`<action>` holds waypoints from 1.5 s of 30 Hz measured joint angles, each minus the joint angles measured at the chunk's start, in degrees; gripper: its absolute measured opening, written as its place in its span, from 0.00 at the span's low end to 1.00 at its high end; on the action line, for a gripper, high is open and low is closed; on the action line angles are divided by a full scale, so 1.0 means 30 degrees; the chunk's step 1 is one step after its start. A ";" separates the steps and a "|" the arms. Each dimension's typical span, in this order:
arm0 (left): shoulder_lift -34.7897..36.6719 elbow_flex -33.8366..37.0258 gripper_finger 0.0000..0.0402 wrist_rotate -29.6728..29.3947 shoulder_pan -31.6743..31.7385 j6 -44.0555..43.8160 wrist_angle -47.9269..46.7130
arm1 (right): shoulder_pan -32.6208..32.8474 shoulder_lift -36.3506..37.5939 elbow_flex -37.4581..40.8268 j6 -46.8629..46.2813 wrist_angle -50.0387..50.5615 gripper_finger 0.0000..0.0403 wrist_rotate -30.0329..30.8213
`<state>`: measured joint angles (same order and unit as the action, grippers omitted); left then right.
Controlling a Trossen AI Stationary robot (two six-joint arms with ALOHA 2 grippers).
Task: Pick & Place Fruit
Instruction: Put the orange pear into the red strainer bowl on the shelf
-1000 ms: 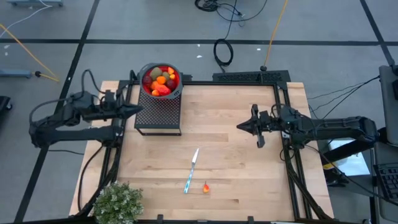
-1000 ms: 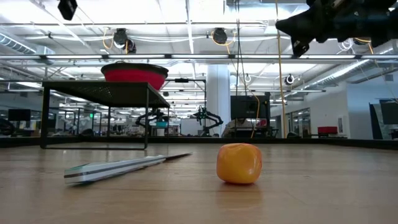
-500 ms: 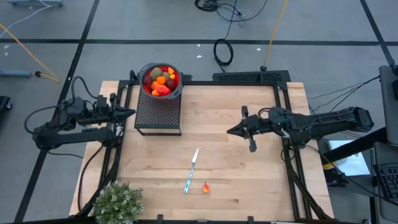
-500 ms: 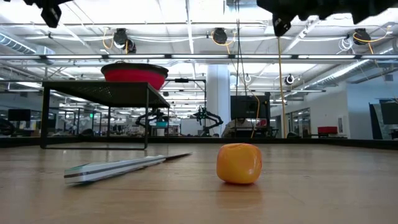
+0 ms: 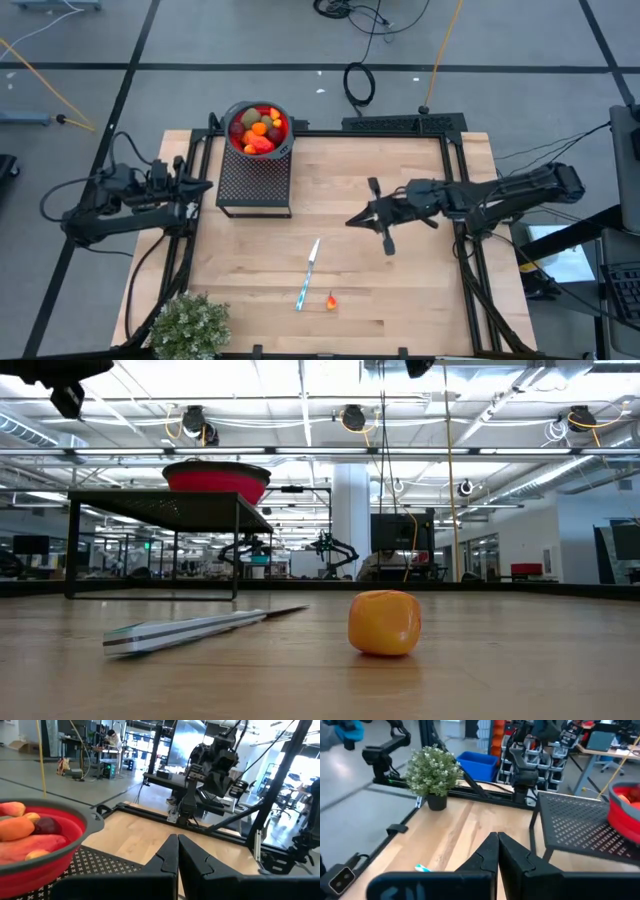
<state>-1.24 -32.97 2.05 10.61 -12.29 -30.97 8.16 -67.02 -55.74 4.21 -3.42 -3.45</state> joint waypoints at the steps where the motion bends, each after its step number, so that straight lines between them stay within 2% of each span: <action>1: 0.0162 0.0014 0.01 0.0017 0.0000 -0.0034 -0.0115 | 0.0190 -0.0298 -0.0422 0.0161 0.0324 0.00 0.0221; 8: 0.0295 0.0021 0.01 0.0803 0.0000 0.0615 -0.0353 | 0.1194 -0.2589 -0.3428 0.1051 0.1859 0.00 0.0725; 24: 0.0295 0.0021 0.01 0.1510 0.0000 0.1373 -0.1331 | 0.2702 -0.7068 -0.7936 0.1025 0.4347 0.00 0.0703; 32: 0.0295 0.0021 0.00 0.2030 0.0000 0.1387 -0.1353 | 0.2920 -0.8311 -0.8517 0.0855 0.4360 0.00 0.0680; 38: 0.0295 0.0061 0.01 0.2161 0.0000 0.1586 -0.1311 | 0.2953 -0.8377 -0.8539 0.0748 0.4498 0.00 0.1043; 45: 0.0295 0.1195 0.01 0.2161 0.0000 0.1557 -0.0367 | 0.2946 -0.8389 -0.8539 0.0756 0.4509 0.00 0.1730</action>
<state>-0.36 -29.38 8.54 10.61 -7.62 -32.07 16.99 -92.18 -81.36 6.48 10.11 1.74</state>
